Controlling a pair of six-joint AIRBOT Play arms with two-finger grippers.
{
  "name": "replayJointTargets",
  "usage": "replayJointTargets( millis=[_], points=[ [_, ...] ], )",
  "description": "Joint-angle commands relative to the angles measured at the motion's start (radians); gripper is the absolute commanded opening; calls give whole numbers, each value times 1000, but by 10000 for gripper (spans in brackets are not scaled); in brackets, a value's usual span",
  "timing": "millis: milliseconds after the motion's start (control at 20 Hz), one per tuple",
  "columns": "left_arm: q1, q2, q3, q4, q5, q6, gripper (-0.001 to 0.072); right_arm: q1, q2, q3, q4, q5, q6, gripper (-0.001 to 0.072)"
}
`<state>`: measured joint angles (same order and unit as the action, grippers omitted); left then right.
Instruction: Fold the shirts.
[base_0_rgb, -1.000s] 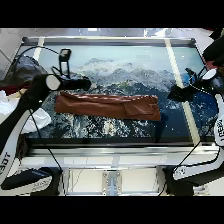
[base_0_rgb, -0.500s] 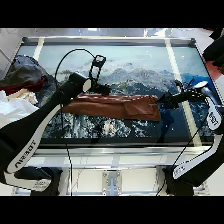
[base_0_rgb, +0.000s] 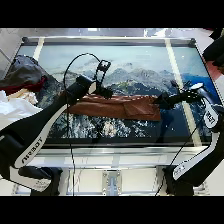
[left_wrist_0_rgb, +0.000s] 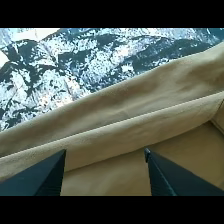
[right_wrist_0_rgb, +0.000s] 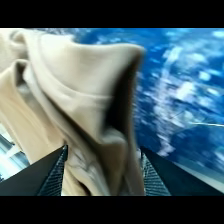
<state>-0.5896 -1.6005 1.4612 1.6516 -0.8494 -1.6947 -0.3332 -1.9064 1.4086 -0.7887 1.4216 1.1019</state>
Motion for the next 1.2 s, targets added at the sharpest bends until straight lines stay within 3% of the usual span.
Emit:
replayJointTargets(
  millis=[0,50,200,250,450,650,900,1150],
  points=[
    [-1,-18,1,-2,0,0,534,63,-2,0,-2,-30,-6,484],
    [-1,-26,1,-3,-1,0,534,82,-2,0,-1,-41,-5,470],
    [-1,-53,1,-3,-1,0,534,130,-1,0,5,-31,4,86],
    [-1,-62,1,-3,-1,0,502,136,2,0,15,-6,3,16],
    [-1,-98,0,-12,-18,1,8,134,70,7,48,129,3,16],
    [-8,-151,0,-32,-62,9,10,134,222,89,57,171,66,15],
    [-51,-222,0,-332,-39,200,11,181,351,261,32,189,153,14],
    [-83,-165,25,-344,27,200,11,326,356,381,-27,203,235,14]
  ],
)
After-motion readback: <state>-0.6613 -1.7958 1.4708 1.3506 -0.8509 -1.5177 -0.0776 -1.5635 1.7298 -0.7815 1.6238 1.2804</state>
